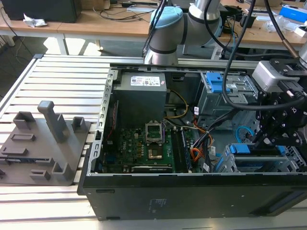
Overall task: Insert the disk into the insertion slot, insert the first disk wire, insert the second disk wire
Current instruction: 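Insert the second disk wire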
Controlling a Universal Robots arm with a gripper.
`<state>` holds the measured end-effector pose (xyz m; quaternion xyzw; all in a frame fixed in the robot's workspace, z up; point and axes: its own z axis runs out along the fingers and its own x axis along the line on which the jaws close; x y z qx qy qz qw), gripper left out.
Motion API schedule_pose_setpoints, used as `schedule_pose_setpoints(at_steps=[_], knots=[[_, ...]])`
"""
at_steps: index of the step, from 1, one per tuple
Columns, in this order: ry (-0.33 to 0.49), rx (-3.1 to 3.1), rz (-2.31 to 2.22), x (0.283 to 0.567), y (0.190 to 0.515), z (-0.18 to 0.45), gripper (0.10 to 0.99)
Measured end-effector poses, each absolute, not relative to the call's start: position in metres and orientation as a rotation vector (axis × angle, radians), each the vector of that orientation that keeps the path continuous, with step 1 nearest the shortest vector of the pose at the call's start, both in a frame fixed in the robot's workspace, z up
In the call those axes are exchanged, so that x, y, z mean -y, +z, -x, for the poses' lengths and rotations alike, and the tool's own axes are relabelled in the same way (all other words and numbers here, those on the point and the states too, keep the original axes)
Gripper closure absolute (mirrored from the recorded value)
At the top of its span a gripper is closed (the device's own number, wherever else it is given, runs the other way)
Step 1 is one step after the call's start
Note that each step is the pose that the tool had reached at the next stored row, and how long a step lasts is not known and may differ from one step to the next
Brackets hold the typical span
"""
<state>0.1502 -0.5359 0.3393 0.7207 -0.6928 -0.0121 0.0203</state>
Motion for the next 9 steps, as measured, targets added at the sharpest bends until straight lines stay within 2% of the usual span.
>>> schedule_pose_setpoints(at_steps=[9], knots=[[-0.038,2.19,-2.195,0.5361,0.3393,-0.1502,0.925]])
